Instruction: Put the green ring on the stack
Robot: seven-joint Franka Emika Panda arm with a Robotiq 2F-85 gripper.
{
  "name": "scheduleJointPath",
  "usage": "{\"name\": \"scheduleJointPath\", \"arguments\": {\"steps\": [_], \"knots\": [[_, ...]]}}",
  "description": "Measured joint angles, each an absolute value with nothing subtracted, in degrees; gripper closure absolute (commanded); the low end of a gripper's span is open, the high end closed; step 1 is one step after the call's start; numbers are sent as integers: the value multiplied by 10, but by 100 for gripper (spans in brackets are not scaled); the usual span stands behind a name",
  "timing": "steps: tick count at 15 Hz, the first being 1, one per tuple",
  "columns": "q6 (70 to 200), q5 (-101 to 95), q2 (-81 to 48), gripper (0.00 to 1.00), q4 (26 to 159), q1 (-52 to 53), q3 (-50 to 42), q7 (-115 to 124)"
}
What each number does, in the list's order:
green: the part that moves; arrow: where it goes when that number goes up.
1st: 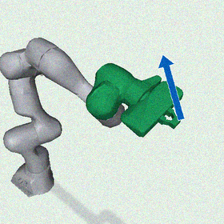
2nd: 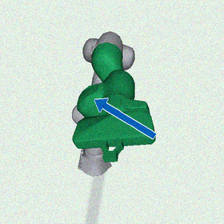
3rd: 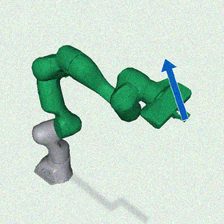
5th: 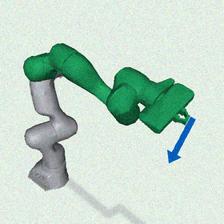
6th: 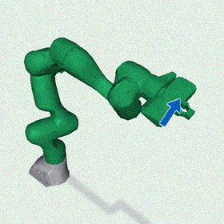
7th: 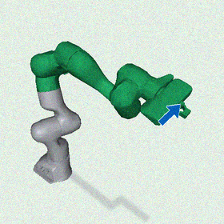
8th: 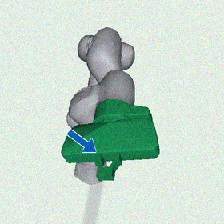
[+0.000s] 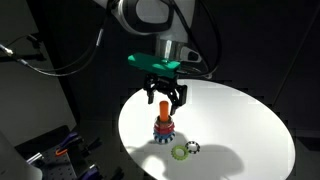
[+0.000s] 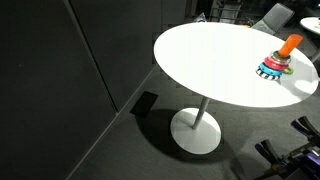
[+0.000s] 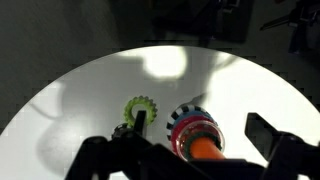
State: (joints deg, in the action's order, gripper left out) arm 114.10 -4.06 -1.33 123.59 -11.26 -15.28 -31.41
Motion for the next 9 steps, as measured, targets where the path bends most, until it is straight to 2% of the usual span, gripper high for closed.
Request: {"name": "scheduleJointPath", "arguments": {"steps": [9], "knots": [[1268, -53, -84, 0, 1259, -125, -153, -242]]}}
